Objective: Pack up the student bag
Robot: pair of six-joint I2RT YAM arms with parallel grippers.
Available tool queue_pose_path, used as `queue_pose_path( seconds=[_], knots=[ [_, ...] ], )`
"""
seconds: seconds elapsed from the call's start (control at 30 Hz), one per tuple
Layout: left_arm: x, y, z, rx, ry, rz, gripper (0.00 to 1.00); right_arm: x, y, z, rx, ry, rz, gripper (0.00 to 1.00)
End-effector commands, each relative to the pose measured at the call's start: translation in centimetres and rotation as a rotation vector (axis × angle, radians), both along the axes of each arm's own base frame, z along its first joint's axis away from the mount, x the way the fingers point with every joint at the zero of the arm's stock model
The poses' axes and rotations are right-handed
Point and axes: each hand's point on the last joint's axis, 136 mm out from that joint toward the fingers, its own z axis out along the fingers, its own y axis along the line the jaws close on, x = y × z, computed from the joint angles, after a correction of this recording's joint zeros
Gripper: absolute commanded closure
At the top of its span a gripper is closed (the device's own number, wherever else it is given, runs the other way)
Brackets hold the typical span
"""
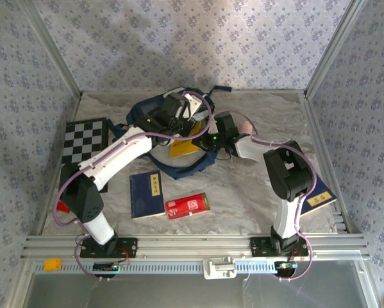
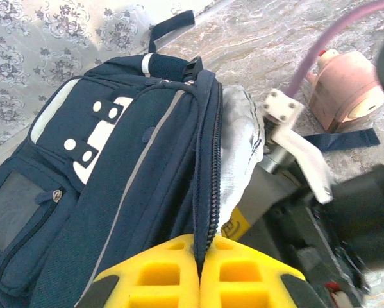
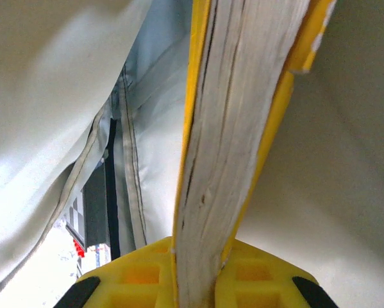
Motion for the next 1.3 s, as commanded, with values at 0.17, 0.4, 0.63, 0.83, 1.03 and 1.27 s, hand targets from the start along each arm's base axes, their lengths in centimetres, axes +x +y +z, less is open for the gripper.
queue_pose_path(
  seconds=[0.17,0.4,0.63,0.83,1.03,1.27],
  knots=[
    [0.4,-0.5,5.8,-0.126,-0.118,-0.015,1.00,-0.1,3.3,2.0,0.040,-0.102,0.094,0.95],
    [0.6,0.1,5.5,-0.115,-0.117,0.010,1.00,2.9,1.1,-0.1,-0.028,-0.056,0.018,0.60],
    [0.7,0.5,5.2,-0.116,-0.110,0.015,1.00,-0.3,-3.3,-0.3,-0.285,-0.055,-0.053,0.45],
    [0.6,0.3,4.8,-0.133,-0.098,0.002,1.00,-4.3,-2.4,-1.7,-0.366,-0.014,0.009,0.49],
    [0.6,0.2,4.9,-0.135,-0.091,-0.001,1.00,-4.8,-0.9,-4.5,-0.400,0.035,0.036,0.72],
    [0.3,-0.2,5.0,-0.149,-0.078,-0.023,1.00,-1.6,0.5,-4.3,-0.393,-0.042,0.009,0.83]
  ],
)
